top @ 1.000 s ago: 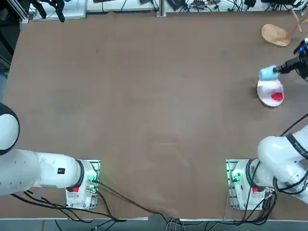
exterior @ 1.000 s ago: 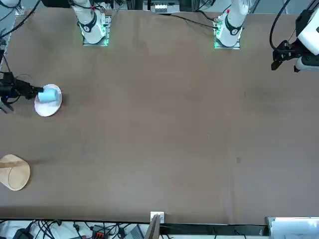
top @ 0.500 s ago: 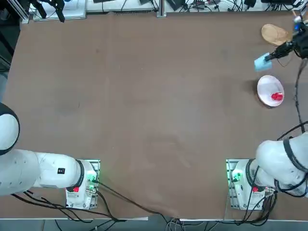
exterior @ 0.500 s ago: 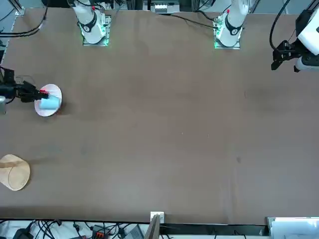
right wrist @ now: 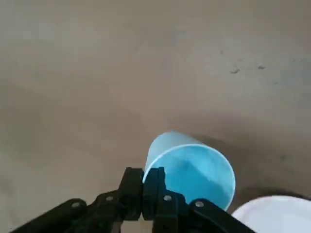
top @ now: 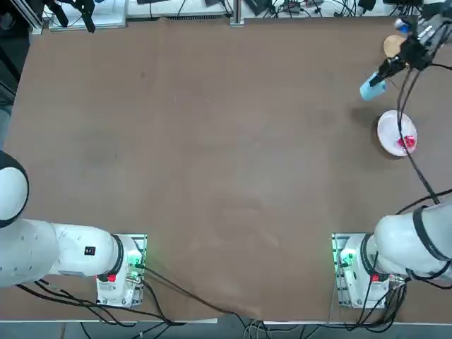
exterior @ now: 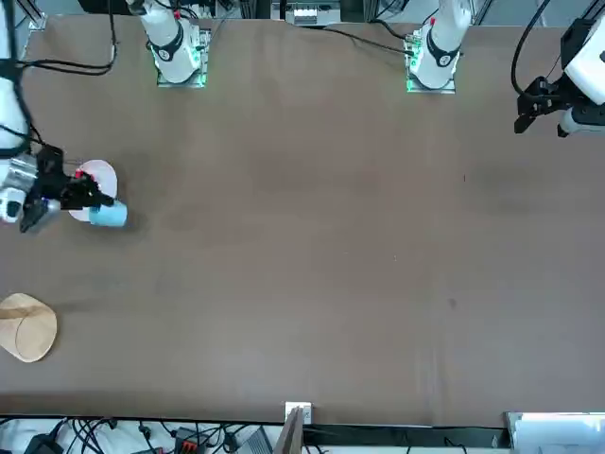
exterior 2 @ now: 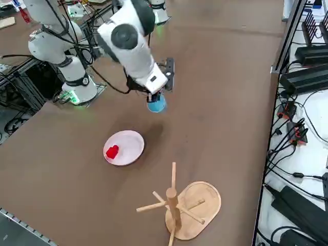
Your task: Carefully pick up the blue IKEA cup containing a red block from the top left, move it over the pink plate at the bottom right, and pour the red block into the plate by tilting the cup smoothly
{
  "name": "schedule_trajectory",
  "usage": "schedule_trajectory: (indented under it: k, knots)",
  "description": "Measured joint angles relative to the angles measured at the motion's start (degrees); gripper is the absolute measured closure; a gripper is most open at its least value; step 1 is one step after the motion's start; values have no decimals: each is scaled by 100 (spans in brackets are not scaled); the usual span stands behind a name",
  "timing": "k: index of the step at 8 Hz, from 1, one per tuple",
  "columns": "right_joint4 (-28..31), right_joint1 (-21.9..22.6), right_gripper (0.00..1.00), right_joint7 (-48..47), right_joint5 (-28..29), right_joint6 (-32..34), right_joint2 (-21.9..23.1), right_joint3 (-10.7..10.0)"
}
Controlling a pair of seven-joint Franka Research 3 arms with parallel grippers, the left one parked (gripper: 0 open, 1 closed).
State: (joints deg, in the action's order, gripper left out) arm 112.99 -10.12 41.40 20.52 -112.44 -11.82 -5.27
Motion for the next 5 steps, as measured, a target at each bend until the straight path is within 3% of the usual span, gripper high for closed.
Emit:
schedule_trajectory:
  k: [2, 5]
  knots:
    - [-55, 387, 98, -908, -698, -129, 88, 3]
    - [-185, 847, 98, -2234, -1268, -127, 114, 9]
